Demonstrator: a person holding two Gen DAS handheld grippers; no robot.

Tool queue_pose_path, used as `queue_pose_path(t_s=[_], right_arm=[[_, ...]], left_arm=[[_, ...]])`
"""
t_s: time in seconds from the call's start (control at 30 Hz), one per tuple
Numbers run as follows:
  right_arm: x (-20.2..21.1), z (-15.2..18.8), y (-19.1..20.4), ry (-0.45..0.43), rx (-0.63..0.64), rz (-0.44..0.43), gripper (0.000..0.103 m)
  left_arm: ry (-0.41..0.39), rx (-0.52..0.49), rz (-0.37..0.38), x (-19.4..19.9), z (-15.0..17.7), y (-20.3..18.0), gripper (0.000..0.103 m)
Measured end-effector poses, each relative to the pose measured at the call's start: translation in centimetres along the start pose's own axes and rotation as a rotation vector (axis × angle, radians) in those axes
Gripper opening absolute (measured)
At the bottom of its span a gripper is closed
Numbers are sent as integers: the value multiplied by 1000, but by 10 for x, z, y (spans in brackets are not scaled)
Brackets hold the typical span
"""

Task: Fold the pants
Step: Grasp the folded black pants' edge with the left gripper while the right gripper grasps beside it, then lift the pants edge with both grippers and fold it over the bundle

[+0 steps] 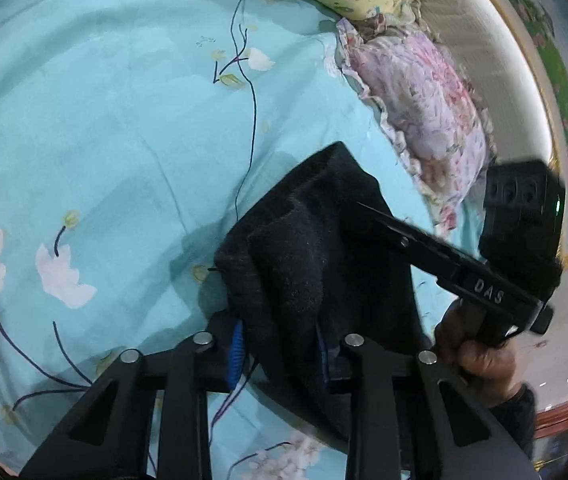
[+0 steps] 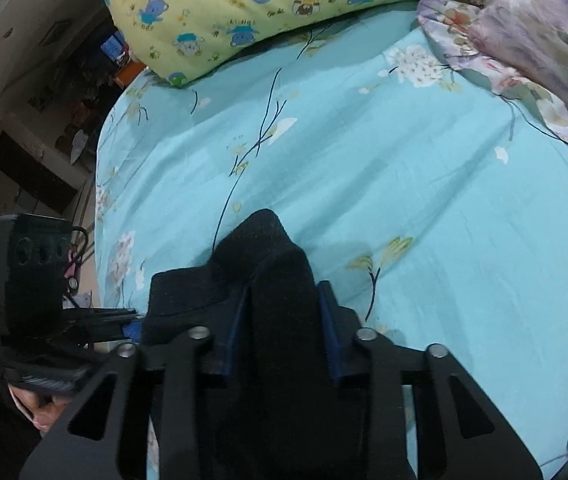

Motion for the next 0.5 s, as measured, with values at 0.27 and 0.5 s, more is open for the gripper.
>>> queue_pose_path(t_s=[0.27, 0.5], right_arm=[[44, 7, 8, -108, -41, -29, 24], [105, 21, 10, -229, -77, -59, 23]], left_arm=[[-49, -92, 24, 21, -5, -40, 21], [-59, -226, 92, 39, -2, -103, 20]])
Point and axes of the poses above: each gripper's, at about its wrist camera, not at the fingertips, and x roughly against the way its jaws point, y to its left, z to its underside, the point moved 6 cm from there along -x, roughly the way its jaws point, and after that the axes turned 10 degrees about -x, right-handed, at the moved point
